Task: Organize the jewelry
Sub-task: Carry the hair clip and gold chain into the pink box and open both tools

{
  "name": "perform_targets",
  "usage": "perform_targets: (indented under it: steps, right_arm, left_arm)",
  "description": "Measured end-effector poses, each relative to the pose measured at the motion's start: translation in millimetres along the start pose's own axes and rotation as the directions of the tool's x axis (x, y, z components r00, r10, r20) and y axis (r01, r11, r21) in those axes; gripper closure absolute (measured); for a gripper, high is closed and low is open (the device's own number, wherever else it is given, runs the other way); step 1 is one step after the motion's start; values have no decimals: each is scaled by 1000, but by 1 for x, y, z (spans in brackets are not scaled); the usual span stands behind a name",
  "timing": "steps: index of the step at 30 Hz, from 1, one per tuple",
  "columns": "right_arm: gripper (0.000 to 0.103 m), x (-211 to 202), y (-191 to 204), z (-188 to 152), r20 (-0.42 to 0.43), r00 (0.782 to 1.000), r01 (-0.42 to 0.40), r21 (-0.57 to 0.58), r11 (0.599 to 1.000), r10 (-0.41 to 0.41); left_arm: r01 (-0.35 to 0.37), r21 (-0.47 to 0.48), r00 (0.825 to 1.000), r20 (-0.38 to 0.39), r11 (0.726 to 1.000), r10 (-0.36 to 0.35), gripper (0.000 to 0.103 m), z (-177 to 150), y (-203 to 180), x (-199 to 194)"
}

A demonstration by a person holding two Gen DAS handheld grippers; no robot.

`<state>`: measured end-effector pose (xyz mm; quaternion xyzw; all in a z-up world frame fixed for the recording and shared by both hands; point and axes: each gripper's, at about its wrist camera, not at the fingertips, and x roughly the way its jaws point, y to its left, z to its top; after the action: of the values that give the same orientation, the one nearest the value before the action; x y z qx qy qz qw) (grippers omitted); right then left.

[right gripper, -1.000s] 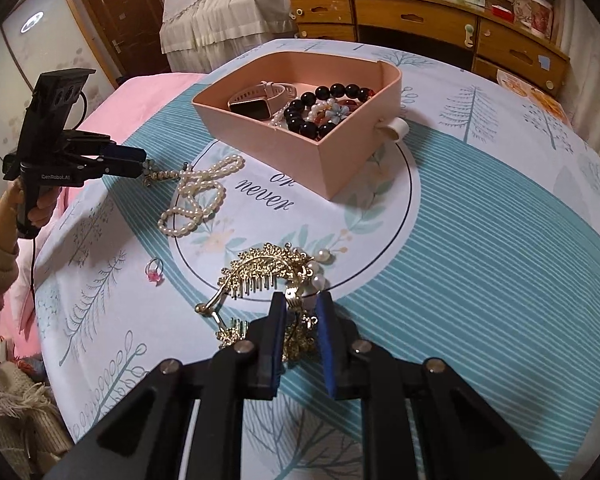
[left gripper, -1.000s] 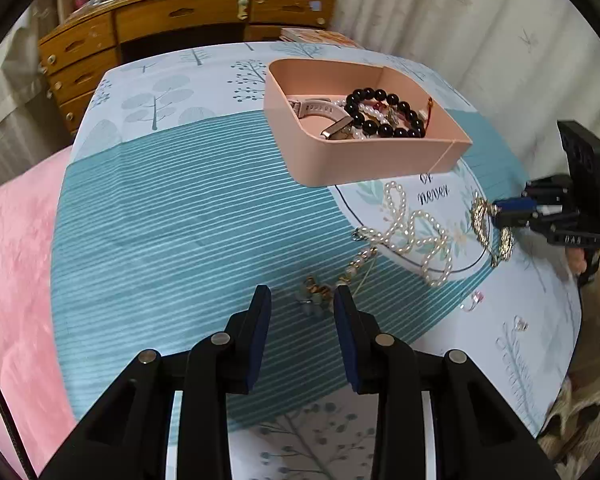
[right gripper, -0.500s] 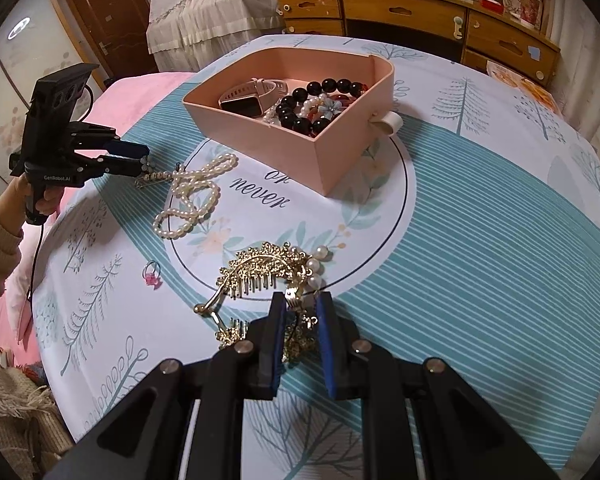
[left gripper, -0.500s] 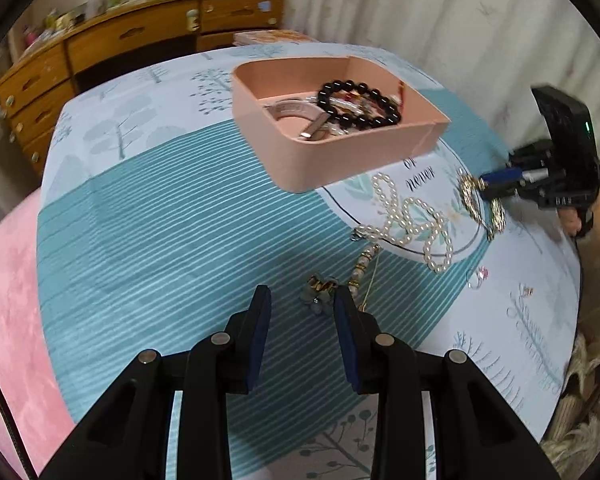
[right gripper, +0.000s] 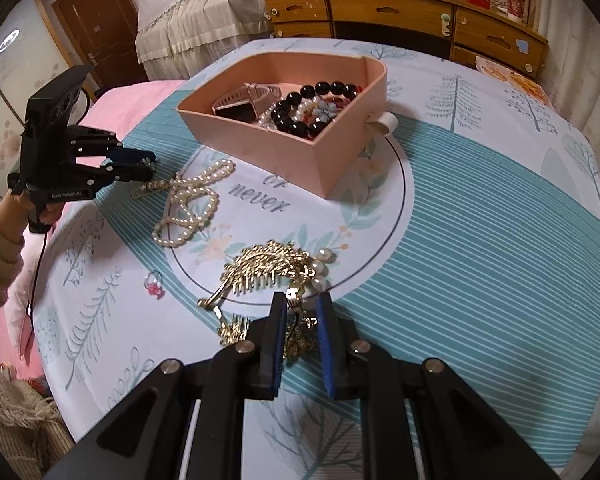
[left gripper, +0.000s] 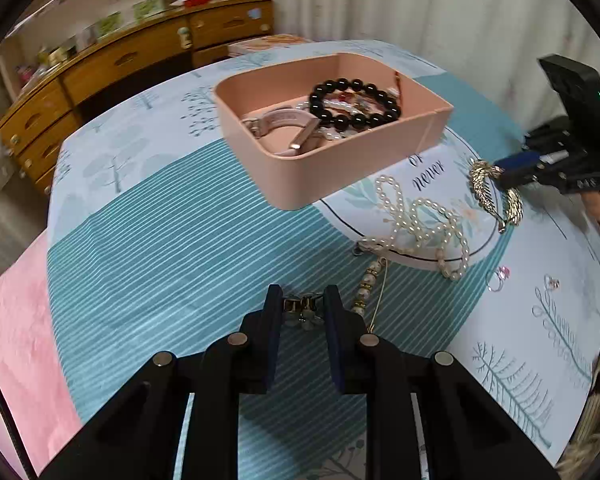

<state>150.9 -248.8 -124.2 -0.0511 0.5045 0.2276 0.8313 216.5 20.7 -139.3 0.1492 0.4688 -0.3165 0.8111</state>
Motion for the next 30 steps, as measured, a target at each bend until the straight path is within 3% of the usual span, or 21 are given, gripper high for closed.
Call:
perform_targets:
  steps: [8,13,17,23,26,27,29,30]
  right_arm:
    - [92,-58,28,41,201,980,0,8,1000,-2]
    - [92,-70,36,89,295,954,36,89,995,-61]
    - [92,-49,21,119,284,952,53,217,975,-115]
    - [92,3,1,138,200,964,110,303,947,-176]
    - [91,25,-7,136,144,974,122,319,940,-175]
    - [91,28,-8,134,132,975,128,328,936,-180]
    - [90,25,-8,130,131,971,145,339,930,-199]
    - [90,19,-6,126,150,969,136,343,930,-197]
  left_arm:
    - [-38,-148,988,139,988,59,85,37,1,-62]
    - [-116,-235,976,153,965,155,85,79,-6,-66]
    - [-166,-304,970,123,938,211,85,103,-2,-36]
    - [-142,-400,980,75,906,186,85,112,7,17]
    - [-169,-399,977,53,901,207,84,110,1,32]
    - [-180,-394,975,52,901,218,81,110,-1,33]
    - [-207,-383,968,55,900,246,50,108,-9,31]
    - [-190,-378,969,78,906,235,42,106,-14,25]
